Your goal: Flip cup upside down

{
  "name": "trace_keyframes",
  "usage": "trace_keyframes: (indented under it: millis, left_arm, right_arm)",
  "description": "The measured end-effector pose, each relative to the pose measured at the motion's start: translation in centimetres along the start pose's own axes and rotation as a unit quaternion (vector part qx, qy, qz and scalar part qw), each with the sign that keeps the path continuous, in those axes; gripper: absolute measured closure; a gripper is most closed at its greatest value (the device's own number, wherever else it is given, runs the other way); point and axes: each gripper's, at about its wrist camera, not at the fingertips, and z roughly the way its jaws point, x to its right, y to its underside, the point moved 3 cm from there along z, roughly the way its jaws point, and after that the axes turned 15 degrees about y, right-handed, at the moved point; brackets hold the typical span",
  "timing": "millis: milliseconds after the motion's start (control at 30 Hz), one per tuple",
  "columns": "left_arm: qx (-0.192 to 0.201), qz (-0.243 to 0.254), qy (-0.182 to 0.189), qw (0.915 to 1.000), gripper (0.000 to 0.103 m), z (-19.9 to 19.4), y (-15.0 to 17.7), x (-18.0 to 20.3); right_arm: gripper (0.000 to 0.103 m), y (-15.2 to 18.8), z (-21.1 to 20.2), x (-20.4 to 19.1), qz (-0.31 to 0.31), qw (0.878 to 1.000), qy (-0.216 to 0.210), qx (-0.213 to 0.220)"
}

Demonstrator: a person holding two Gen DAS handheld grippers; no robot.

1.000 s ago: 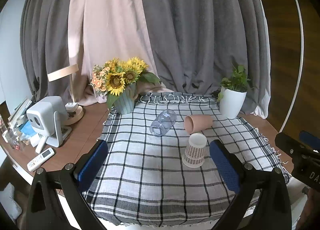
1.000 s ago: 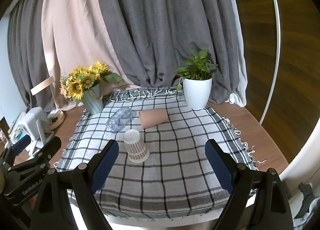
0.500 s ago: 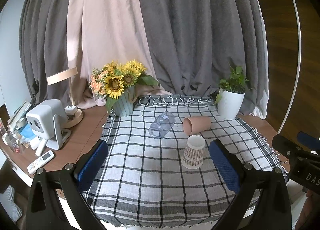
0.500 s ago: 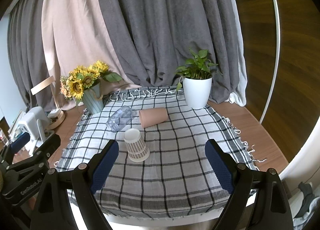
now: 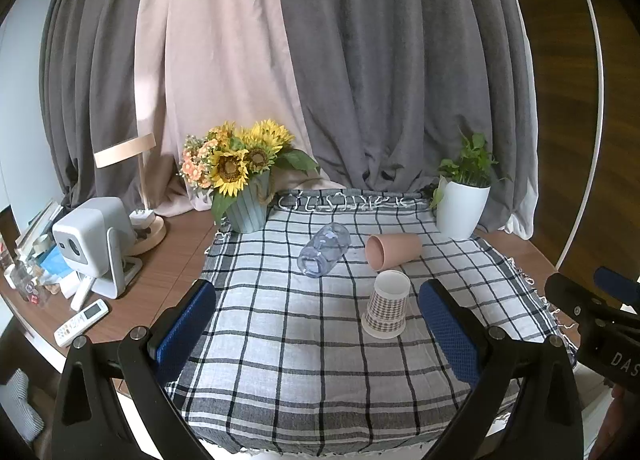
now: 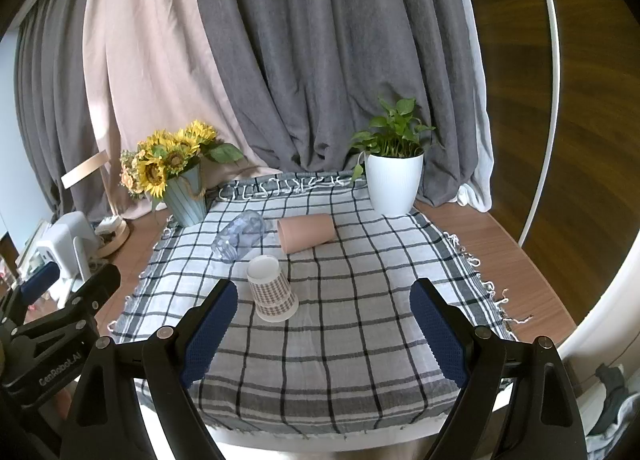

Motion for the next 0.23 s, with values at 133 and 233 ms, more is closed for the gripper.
trace_keyframes:
  millis: [133, 233]
  left_arm:
    - [0.000, 0.000, 0.001, 1.0000, 0.000, -0.01, -0.03, 0.01]
    - [0.000, 0.001, 0.001, 1.0000, 0.000, 0.00, -0.01, -0.04]
  right_arm:
    - [0.015, -0.03, 0.05, 0.01, 0.000, 1.000, 0.000, 0.000]
    - [0.015, -0.02, 0.02, -0.01, 0.000, 1.000, -0.001, 0.000]
